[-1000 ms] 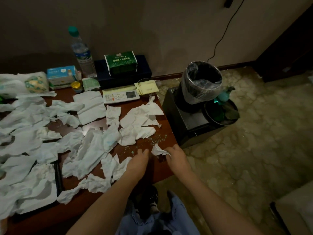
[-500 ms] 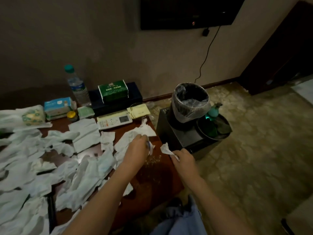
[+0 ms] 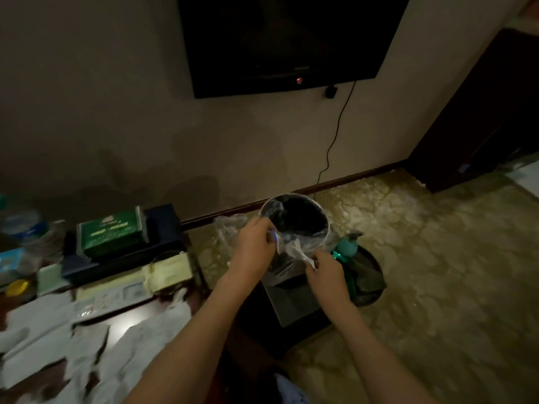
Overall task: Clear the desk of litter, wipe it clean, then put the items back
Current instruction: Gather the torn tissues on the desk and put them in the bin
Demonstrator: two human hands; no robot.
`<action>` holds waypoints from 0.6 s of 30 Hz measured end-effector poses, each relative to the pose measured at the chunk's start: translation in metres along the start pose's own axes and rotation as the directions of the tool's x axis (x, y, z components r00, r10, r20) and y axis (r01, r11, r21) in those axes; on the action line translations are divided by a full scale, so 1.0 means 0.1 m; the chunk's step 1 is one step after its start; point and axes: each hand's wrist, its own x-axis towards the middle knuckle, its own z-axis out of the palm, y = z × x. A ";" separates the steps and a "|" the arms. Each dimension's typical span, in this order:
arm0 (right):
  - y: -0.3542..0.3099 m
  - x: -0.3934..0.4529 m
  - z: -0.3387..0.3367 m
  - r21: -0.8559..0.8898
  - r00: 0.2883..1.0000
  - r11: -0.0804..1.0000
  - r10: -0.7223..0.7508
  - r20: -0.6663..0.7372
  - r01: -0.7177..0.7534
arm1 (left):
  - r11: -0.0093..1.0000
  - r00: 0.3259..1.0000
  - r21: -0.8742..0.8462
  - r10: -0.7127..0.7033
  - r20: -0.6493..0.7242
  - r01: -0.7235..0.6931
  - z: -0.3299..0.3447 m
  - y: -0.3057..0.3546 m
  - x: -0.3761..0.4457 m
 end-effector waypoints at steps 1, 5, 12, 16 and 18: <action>0.06 0.18 -0.08 -0.001 1.000 1.000 0.007 0.001 -0.007 | 1.000 1.000 -0.014 -0.004 0.009 0.004 0.13 0.06 0.17; 0.26 0.87 -0.28 -0.002 1.000 1.000 0.018 0.020 -0.018 | 0.998 0.999 -0.053 -0.035 0.015 0.036 0.54 0.15 0.76; 0.57 1.58 -0.25 -0.051 0.997 0.998 0.027 0.068 -0.024 | 0.962 0.975 -0.156 -0.220 0.040 0.224 1.19 -0.05 1.41; 0.75 1.78 -0.17 -0.075 0.990 0.996 0.060 0.127 -0.051 | 0.934 0.940 -0.115 -0.332 0.078 0.339 1.55 -0.30 1.56; 0.81 1.87 -0.13 -0.095 0.985 0.994 0.072 0.155 -0.058 | 0.907 0.914 -0.115 -0.395 0.095 0.404 1.68 -0.42 1.62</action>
